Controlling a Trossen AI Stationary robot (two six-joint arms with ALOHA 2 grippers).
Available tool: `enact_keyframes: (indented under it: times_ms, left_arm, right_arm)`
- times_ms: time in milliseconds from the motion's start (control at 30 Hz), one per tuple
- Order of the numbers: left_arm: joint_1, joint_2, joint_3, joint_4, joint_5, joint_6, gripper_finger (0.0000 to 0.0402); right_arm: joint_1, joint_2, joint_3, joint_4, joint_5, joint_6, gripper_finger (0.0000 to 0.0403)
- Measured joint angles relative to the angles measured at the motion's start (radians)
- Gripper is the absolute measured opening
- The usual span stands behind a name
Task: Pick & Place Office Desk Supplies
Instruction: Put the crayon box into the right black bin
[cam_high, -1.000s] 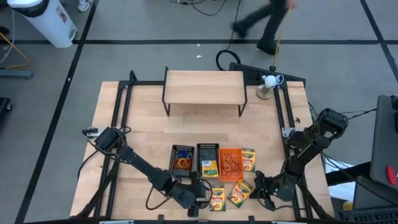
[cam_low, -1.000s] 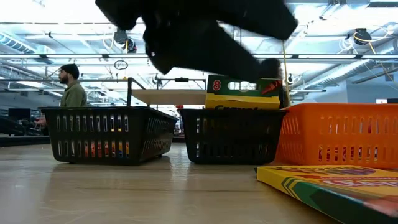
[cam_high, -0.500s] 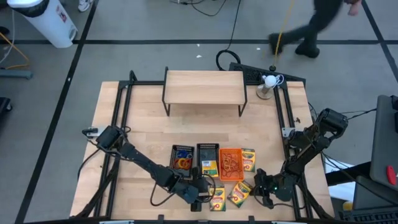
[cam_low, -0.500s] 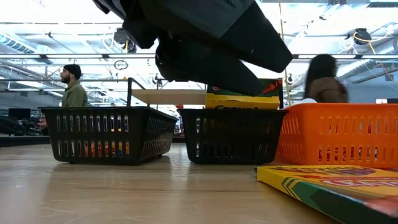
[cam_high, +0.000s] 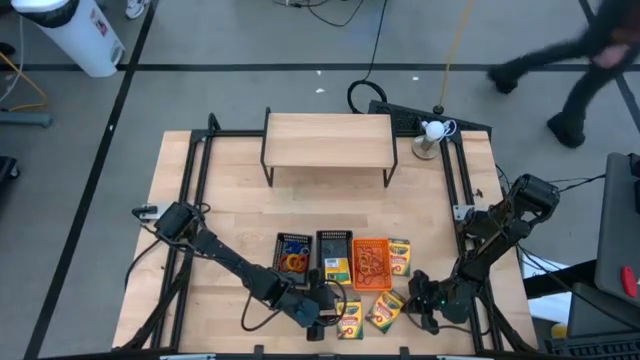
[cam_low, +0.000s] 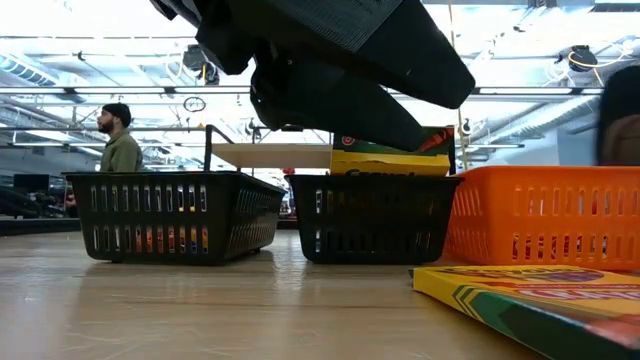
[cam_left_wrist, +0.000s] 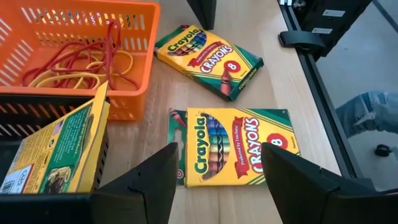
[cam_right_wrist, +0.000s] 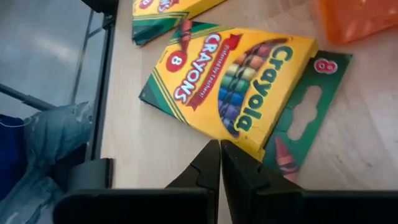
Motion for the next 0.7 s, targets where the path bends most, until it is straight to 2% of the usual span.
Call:
enact_keyframes:
  times_ms: [200, 400, 700]
  left_arm:
    - [0.000, 0.000, 0.000, 0.050, 0.006, -0.001, 0.0230]
    - [0.011, 0.000, 0.000, 0.165, 0.072, -0.012, 0.0230]
    - [0.053, 0.000, 0.000, 0.163, 0.118, -0.029, 0.0230]
  right_arm:
    - [0.000, 0.000, 0.001, -0.050, -0.001, 0.023, 0.0008]
    - [0.000, 0.000, 0.001, -0.051, -0.001, 0.017, 0.0008]
    - [-0.026, 0.000, 0.001, -0.036, -0.002, -0.027, 0.0008]
